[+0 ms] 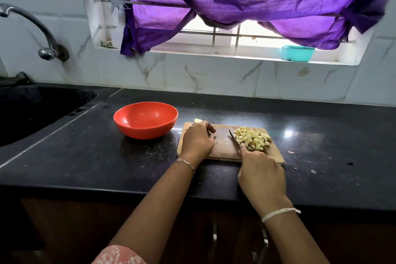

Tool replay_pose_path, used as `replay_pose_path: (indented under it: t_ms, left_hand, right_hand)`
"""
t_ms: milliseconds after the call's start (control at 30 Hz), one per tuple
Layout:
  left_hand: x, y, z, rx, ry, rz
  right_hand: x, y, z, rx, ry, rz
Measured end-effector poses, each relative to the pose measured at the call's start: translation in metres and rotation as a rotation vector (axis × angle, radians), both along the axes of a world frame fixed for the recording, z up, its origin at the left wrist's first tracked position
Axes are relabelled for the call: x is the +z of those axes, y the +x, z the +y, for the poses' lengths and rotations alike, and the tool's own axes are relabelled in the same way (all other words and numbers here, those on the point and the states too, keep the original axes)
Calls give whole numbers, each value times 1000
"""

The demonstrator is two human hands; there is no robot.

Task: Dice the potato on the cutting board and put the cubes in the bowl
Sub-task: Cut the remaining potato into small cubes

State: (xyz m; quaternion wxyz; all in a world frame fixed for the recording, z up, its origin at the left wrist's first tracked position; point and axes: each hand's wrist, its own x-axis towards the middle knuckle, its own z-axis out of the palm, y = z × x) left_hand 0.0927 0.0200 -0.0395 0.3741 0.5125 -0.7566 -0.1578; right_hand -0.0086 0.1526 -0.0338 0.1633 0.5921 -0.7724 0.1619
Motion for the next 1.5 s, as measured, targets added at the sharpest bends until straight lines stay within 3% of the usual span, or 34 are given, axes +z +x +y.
replay_pose_path:
  t_ms: [633, 900, 1067, 1300, 1500]
  left_hand:
    - [0, 0, 1, -9, 4, -9]
    - [-1, 0, 1, -12, -4, -30]
    - [-3, -6, 2, -85, -67, -136]
    - [3, -25, 5, -233, -57, -421]
    - [6, -38, 0, -307, 24, -364]
  right_hand:
    - [4, -11, 23, -83, 60, -36]
    - [7, -17, 30, -62, -100, -127]
    - [11, -23, 31, -67, -120, -182]
    - [13, -46, 20, -140, -167, -208]
    - [3, -75, 11, -238, -127, -171]
